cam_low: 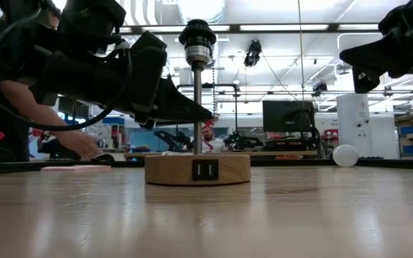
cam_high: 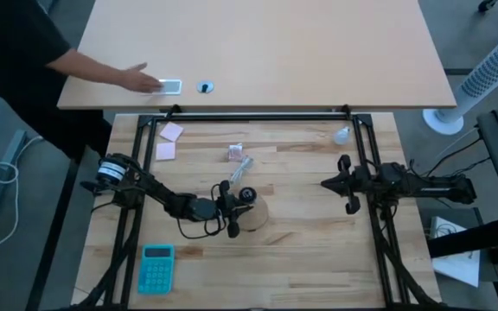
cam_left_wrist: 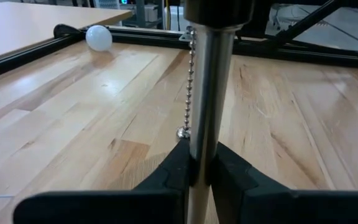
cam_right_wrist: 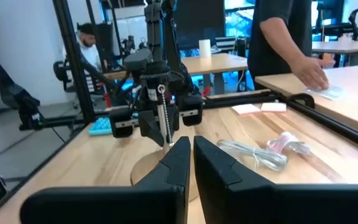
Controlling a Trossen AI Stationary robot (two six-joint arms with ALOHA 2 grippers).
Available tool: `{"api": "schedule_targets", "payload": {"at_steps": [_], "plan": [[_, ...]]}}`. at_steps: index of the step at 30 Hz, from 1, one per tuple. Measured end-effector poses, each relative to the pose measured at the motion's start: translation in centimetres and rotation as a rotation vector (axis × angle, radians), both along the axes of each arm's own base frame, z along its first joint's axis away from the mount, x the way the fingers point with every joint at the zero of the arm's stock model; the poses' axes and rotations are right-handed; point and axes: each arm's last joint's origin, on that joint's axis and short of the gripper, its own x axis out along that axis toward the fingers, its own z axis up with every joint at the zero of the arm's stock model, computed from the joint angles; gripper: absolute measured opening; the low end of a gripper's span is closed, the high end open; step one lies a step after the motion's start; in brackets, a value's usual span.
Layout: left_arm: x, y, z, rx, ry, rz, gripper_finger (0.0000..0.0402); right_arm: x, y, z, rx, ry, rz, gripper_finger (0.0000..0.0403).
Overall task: Screw lightbulb
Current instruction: Prepare the lamp
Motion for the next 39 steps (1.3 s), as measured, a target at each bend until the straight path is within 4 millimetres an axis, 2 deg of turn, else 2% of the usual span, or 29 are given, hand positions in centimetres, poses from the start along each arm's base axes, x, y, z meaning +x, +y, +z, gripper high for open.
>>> {"api": "schedule_targets", "payload": {"at_steps": [7,12,18,25,33,36,39], "plan": [[0.2,0.5,0.4,-0.052,-0.052,0.026,0.0031,0.0,0.1,0.4,-0.026,-0.043,0.022,0.0016],[0.3,1.1,0.8,-0.072,-0.086,0.041,0.0031,-0.1,-0.3,1.1,-0.053,-0.117,-0.117,0.0016],[1.2,3.0,1.8,-0.094,-0.151,0.064,0.0031,-0.2,-0.8,1.5,-0.099,-0.146,-0.279,0.0016],[2.2,7.0,3.0,-0.012,-0.135,0.199,0.0031,-0.3,-0.8,1.9,-0.095,-0.184,-0.286,0.0016],[3.3,13.3,3.6,0.036,0.045,0.489,0.0031,0.2,-0.8,1.5,-0.056,-0.134,-0.273,0.0016],[3.4,14.5,3.8,0.017,0.057,0.618,0.0031,0.5,-0.8,1.2,-0.035,-0.104,-0.269,0.0016],[3.2,14.9,4.0,-0.002,0.028,0.761,0.0031,0.8,-0.7,1.0,-0.023,-0.078,-0.264,0.0016]]}}
